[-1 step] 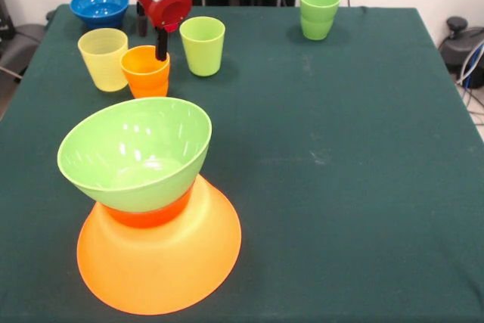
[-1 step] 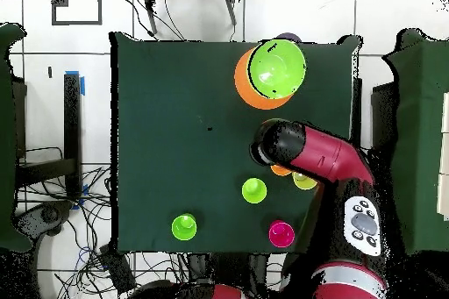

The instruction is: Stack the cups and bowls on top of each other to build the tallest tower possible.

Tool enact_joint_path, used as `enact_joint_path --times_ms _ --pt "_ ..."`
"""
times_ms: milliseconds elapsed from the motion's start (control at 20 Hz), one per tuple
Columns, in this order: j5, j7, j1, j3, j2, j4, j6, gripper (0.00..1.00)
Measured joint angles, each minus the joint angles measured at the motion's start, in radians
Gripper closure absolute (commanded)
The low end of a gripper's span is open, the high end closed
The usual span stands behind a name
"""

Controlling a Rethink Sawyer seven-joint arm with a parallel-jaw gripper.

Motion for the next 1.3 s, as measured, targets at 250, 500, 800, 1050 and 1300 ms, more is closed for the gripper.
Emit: enact_joint_path --times_ms 250,500,800,1050,1300 --pt "-0.011 0.000 -0.003 0.013 0.005 0.008 -0.026 0.00" --pt "-0.013 0.000 -0.003 0.023 0.013 0.011 -0.055 0.00" --pt "-0.013 0.000 -0.003 0.034 0.027 0.014 -0.072 0.00" --pt "-0.013 0.000 -0.006 0.040 0.029 0.013 -0.072 0.00" --pt "-0.013 0.000 -0.012 0.045 0.030 0.013 -0.072 0.00"
